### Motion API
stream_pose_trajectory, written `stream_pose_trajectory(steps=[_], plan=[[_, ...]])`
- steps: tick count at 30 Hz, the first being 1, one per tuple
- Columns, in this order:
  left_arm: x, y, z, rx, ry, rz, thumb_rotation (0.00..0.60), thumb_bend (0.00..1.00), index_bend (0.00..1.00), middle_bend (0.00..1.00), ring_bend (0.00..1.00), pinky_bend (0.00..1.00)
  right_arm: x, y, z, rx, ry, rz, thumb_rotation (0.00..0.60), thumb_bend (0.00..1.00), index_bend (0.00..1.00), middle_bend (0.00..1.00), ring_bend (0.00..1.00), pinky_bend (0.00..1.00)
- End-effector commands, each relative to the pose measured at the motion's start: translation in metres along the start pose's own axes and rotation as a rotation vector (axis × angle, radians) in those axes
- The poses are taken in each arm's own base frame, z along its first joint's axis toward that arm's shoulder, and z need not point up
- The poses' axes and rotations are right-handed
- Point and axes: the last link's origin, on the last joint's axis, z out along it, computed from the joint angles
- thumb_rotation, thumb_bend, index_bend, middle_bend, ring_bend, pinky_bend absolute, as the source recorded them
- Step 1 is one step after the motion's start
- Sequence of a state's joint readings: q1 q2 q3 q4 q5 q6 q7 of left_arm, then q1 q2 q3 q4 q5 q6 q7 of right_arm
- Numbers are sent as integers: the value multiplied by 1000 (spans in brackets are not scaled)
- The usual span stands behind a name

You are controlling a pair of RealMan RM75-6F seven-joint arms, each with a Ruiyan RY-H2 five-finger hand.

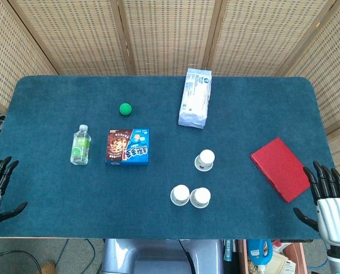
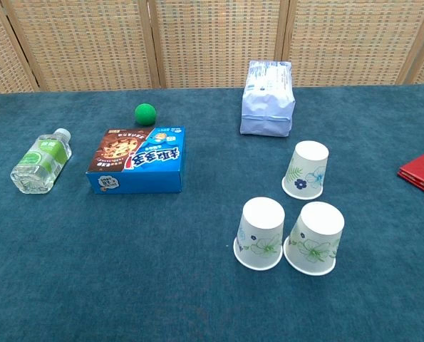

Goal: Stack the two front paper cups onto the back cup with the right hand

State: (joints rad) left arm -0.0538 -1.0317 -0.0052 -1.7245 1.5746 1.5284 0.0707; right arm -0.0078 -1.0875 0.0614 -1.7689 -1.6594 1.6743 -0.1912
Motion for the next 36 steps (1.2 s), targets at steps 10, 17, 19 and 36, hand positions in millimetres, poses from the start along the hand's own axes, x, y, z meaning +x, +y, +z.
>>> stream_pose_trajectory(steps=[10, 17, 19, 36], plan=[[2, -1, 2, 9, 3, -4, 600, 195, 0, 0, 0, 0, -9, -10, 7, 57, -65, 0, 600, 0, 0, 0, 0, 0], [-2, 1, 8, 19, -12, 7, 600, 194, 0, 0, 0, 0, -37, -49, 41, 314, -328, 163, 600, 0, 4, 6, 0, 0], [-2, 1, 9, 25, -12, 11, 600, 194, 0, 0, 0, 0, -48, -57, 51, 346, -408, 169, 600, 0, 24, 32, 0, 0], [-7, -5, 18, 62, -41, 9, 600, 195, 0, 0, 0, 0, -117, -123, 92, 411, -596, 167, 600, 0, 149, 227, 101, 264]])
